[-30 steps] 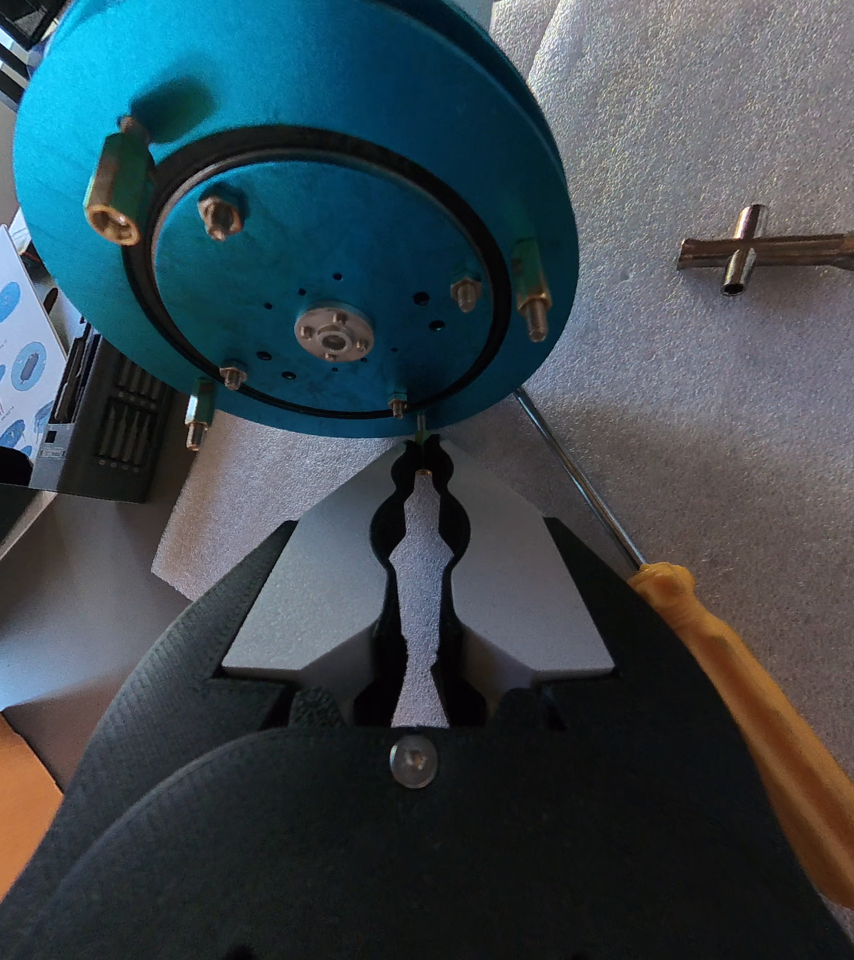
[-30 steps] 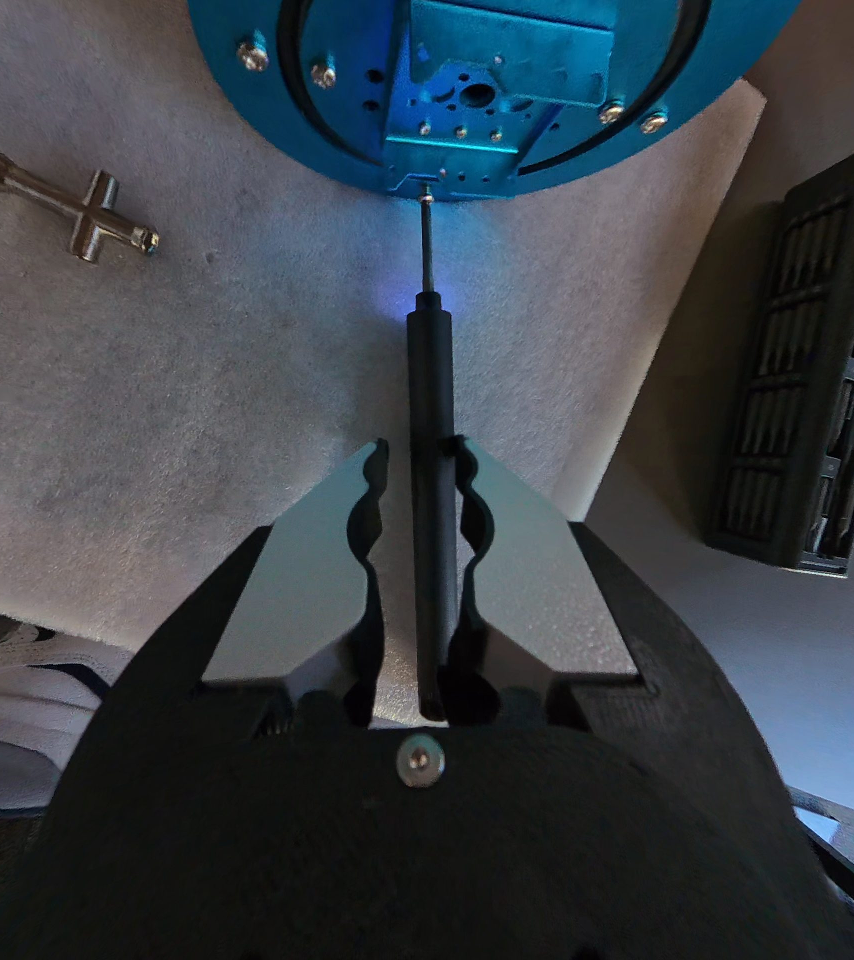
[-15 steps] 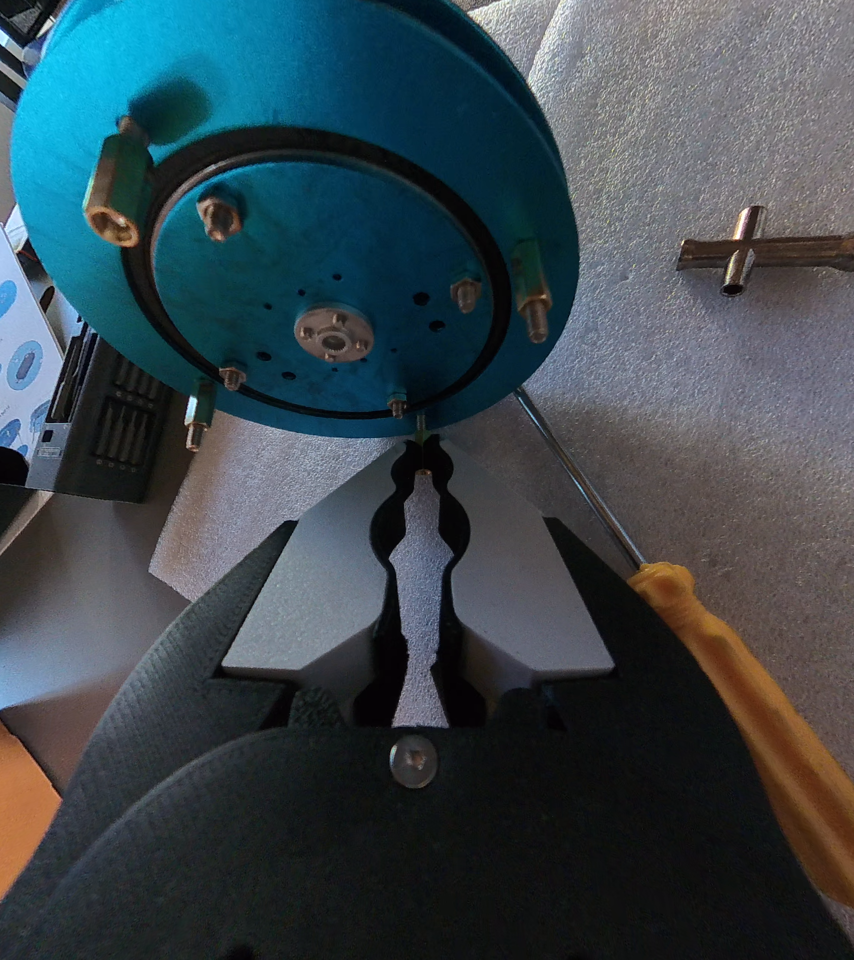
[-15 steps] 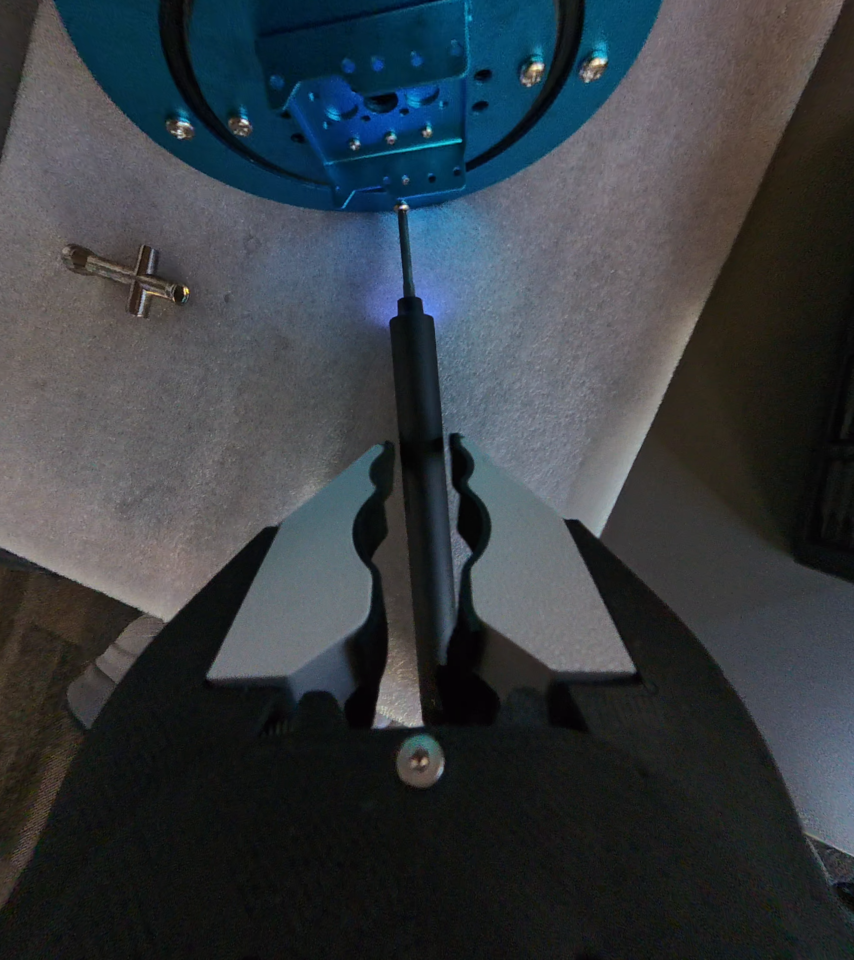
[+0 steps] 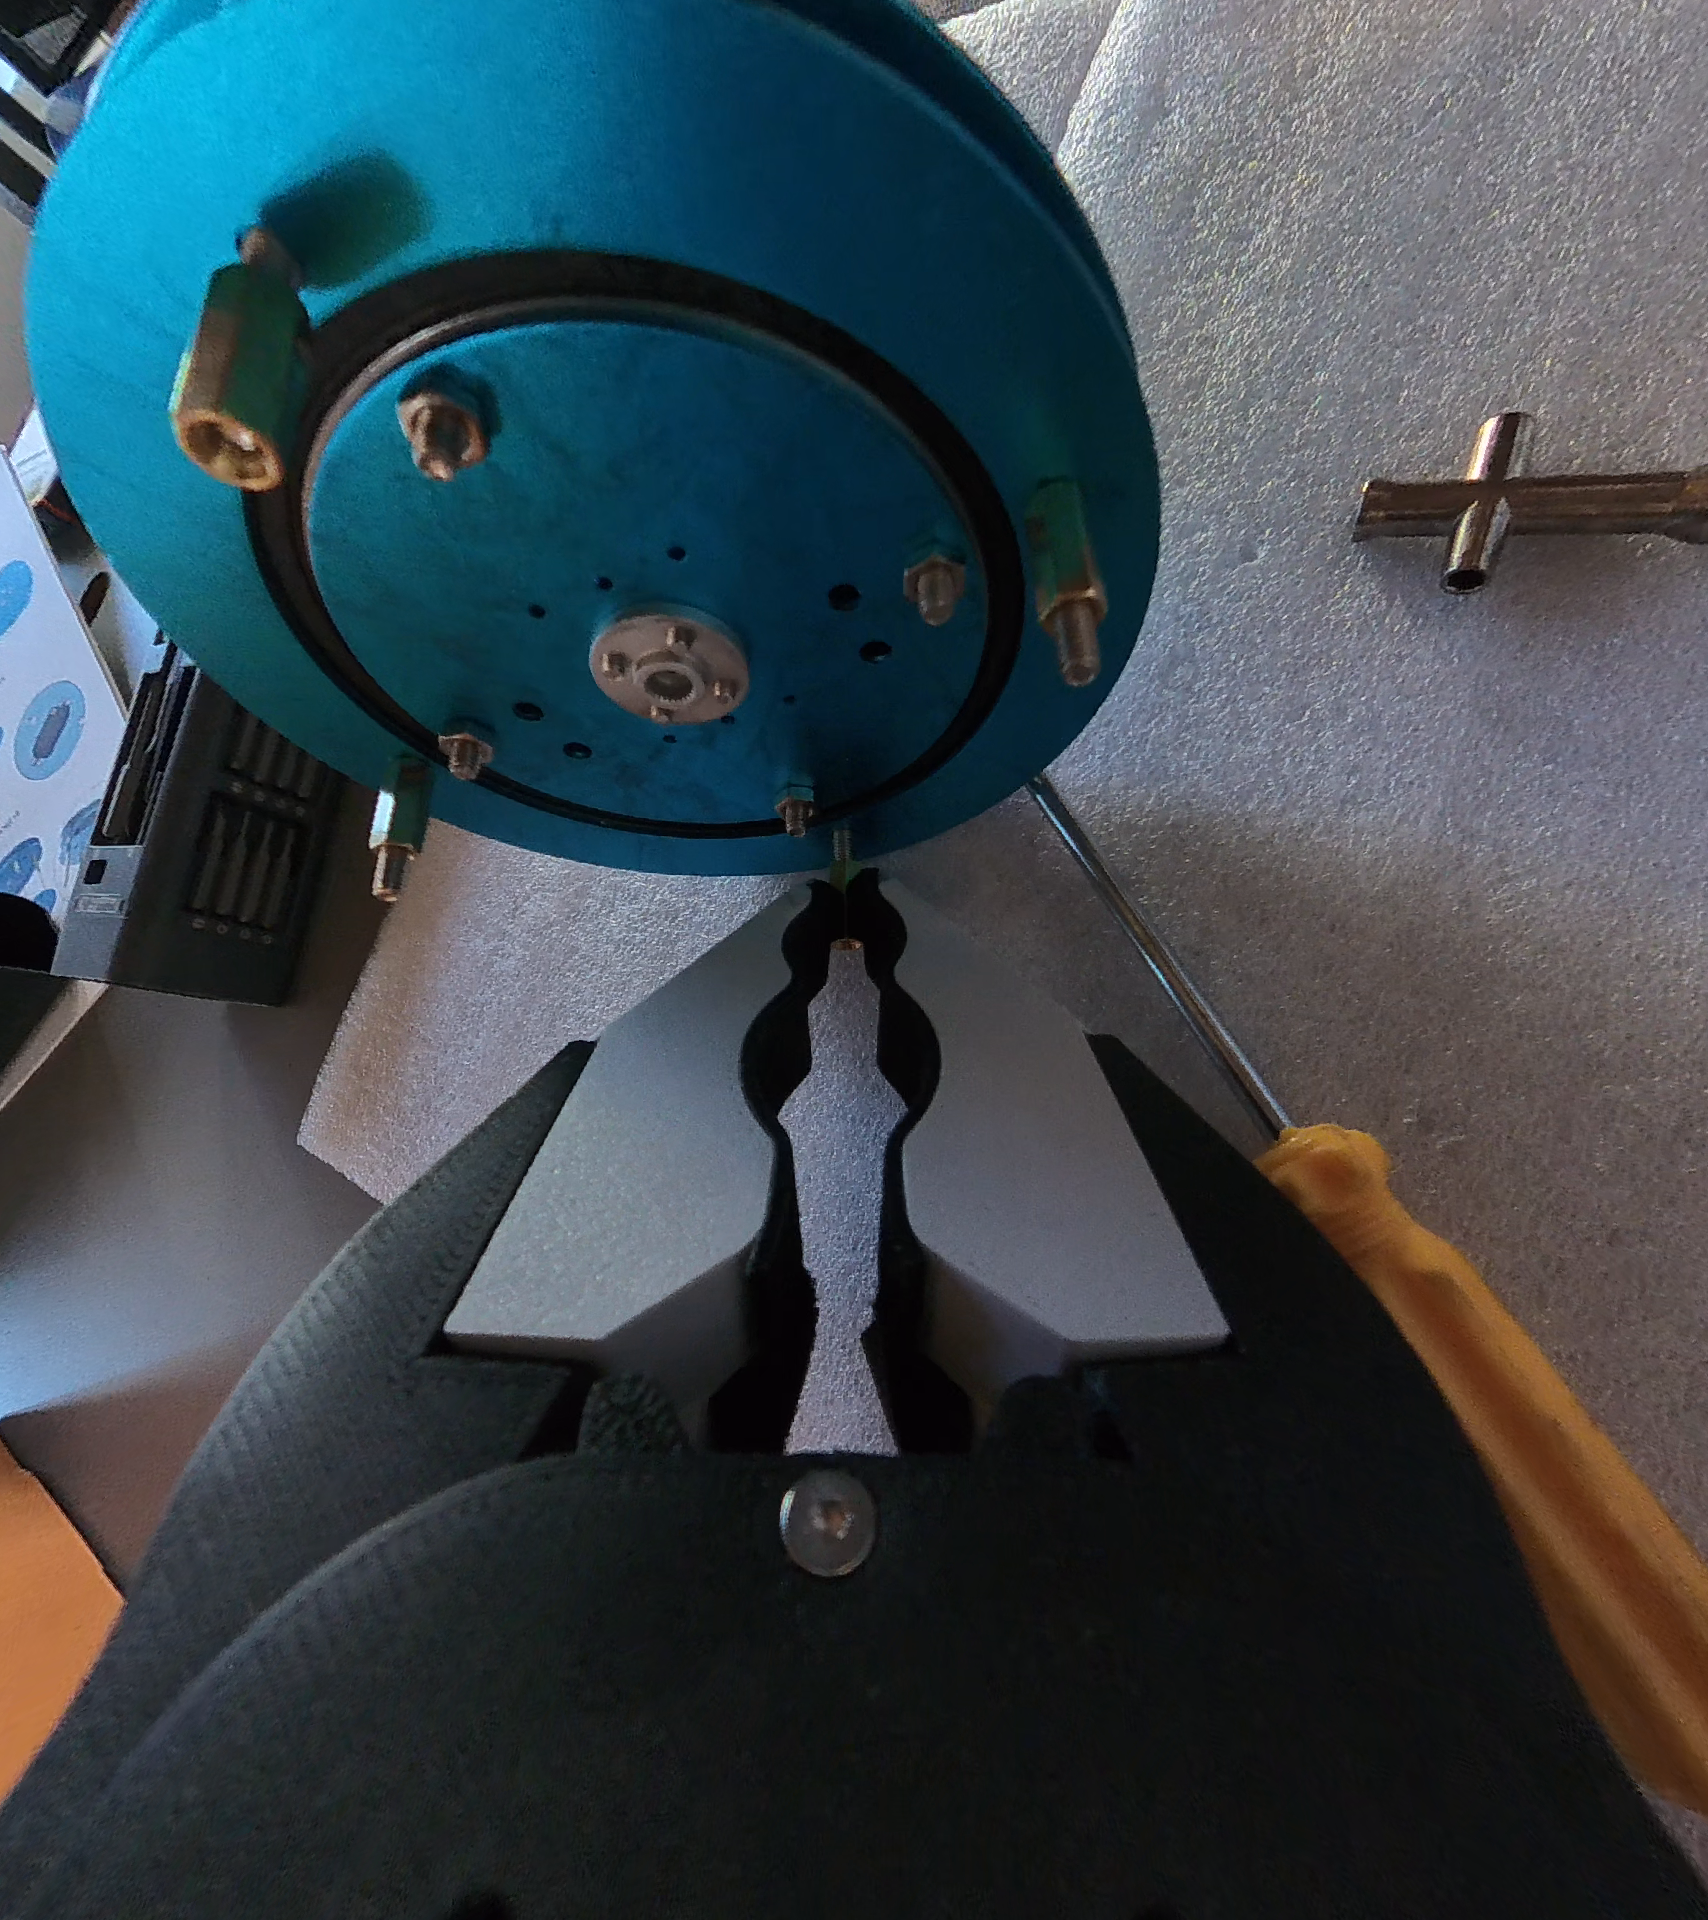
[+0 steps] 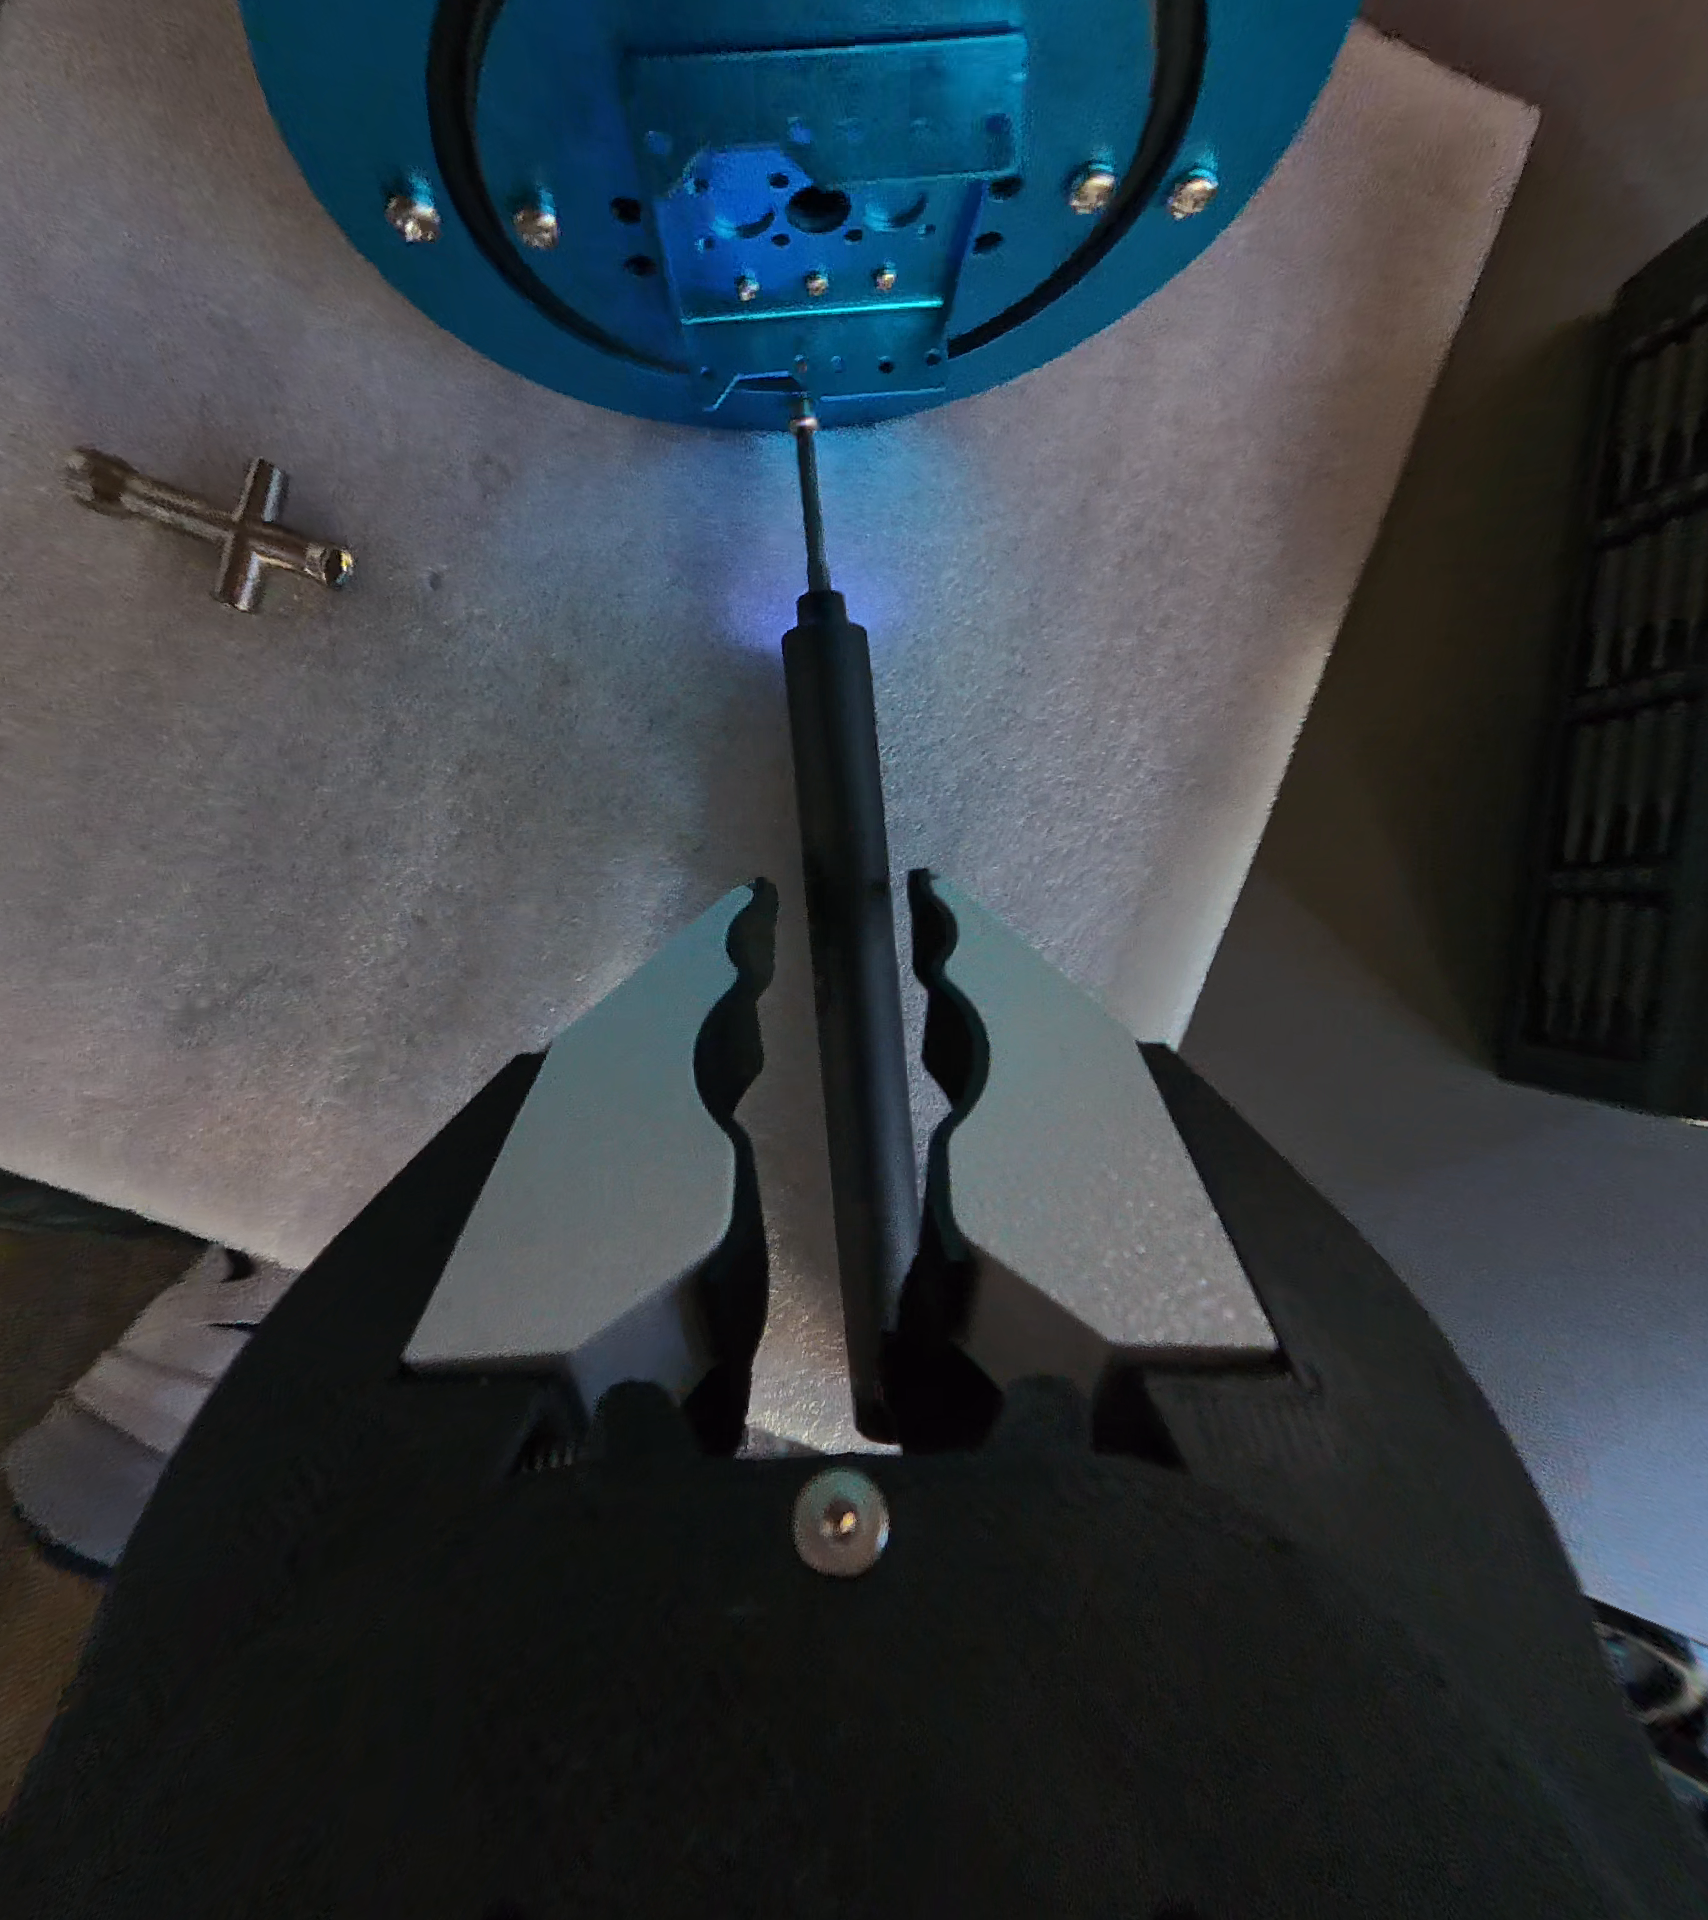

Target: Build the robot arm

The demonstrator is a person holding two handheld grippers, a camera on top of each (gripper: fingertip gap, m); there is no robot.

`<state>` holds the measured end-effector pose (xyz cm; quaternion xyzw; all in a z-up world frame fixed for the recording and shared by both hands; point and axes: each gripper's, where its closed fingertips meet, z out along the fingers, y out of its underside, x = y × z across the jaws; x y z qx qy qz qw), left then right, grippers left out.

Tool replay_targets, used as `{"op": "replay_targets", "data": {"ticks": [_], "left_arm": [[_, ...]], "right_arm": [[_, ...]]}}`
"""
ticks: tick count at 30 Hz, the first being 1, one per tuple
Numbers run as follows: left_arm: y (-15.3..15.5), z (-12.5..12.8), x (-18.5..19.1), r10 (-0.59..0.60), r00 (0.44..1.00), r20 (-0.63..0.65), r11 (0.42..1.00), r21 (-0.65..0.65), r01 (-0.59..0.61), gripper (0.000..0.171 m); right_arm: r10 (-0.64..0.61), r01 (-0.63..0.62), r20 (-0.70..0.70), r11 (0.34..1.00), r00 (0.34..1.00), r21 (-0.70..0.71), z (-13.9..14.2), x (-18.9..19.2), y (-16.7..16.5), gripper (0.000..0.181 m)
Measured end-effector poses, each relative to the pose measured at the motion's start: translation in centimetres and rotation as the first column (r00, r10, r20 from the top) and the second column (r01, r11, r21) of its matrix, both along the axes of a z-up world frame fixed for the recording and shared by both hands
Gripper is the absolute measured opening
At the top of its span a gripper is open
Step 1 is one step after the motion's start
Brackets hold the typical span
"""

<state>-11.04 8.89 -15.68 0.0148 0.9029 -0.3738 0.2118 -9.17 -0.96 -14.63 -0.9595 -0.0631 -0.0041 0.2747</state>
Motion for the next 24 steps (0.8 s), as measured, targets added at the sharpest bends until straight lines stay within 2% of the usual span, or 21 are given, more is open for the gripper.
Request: {"op": "replay_targets", "data": {"ticks": [3, 9, 24], "left_arm": [[0.01, 0.0, 0.01, 0.001, 1.0, 0.005, 1.0, 0.002, -0.001, 0.004], [0.02, 0.01, 0.01, 0.0, 1.0, 0.005, 1.0, 0.002, 0.0, 0.004], [0.09, 0.01, 0.03, 0.003, 1.0, 0.01, 1.0, 0.008, -0.003, 0.004]], "right_arm": [[-0.001, 0.002, -0.116, 1.0, 0.993, 0.009, 0.15, -0.03, 0.2, 0.023], [0.003, -0.007, -0.179, 1.0, 0.984, -0.024, -0.29, -0.04, 0.3, 0.015], [-0.01, 0.006, -0.144, 1.0, 0.989, -0.03, -0.31, -0.17, 0.32, 0.014]]}}
